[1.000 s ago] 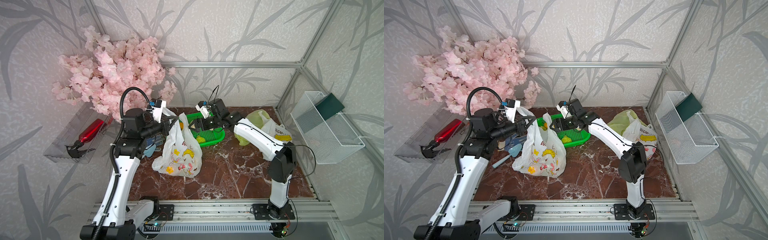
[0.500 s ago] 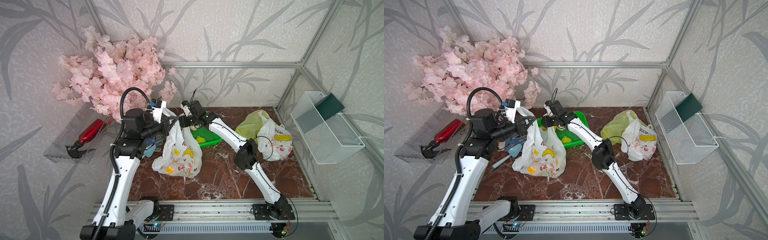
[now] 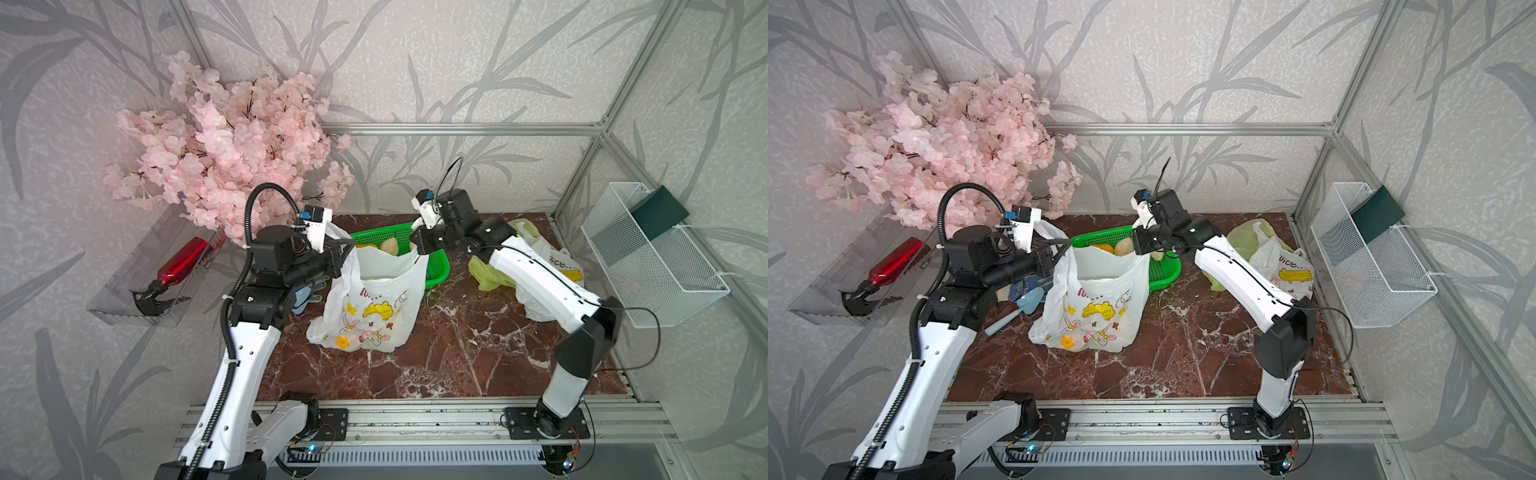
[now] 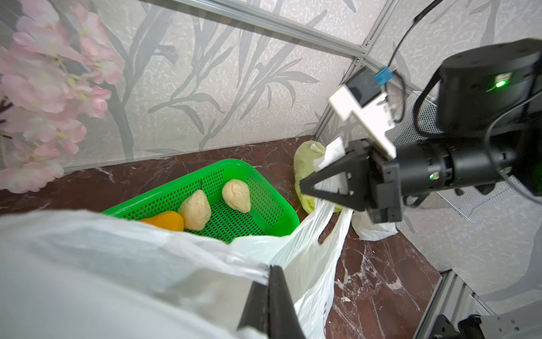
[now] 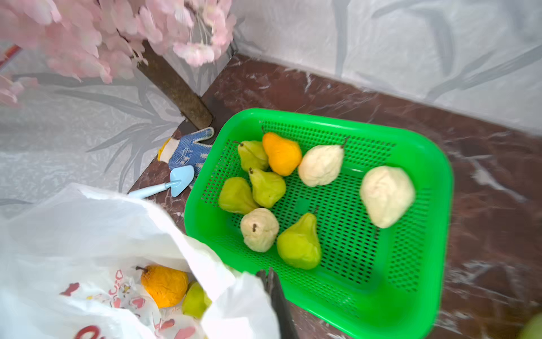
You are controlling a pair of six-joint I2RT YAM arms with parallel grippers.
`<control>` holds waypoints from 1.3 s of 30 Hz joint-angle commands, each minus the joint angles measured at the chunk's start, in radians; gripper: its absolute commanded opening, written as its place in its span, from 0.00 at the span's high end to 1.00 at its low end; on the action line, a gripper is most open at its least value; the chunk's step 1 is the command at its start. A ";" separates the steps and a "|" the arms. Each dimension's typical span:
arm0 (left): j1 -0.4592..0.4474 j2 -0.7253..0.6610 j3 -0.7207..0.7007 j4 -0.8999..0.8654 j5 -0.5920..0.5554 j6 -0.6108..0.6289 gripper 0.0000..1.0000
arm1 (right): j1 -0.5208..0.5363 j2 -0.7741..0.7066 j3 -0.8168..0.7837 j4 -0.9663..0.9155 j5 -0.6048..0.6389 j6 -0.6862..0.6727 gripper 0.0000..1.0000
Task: Place the pears into plastic bags & tie knots
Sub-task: Place the plastic bag at the center of the board, then tie the plastic bag at the center of the board.
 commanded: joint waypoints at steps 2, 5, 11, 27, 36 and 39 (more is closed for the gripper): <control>-0.085 0.008 -0.024 -0.031 -0.041 -0.040 1.00 | -0.052 -0.107 -0.034 -0.101 0.104 -0.068 0.96; -0.118 0.026 -0.042 0.042 -0.031 -0.079 1.00 | -0.084 -0.139 -0.034 -0.111 0.073 -0.077 0.94; -0.116 0.154 -0.022 0.183 0.040 -0.068 1.00 | -0.112 -0.099 0.008 -0.169 0.161 -0.130 0.59; -0.075 0.288 -0.075 0.493 0.429 0.086 0.98 | 0.077 -0.120 0.095 -0.072 -0.036 -0.151 0.27; -0.056 0.294 -0.072 0.509 0.432 0.091 1.00 | 0.070 -0.098 -0.085 0.119 -0.265 -0.147 0.24; -0.055 0.293 -0.048 0.469 0.438 0.100 1.00 | 0.065 -0.107 -0.203 0.238 -0.308 -0.205 0.15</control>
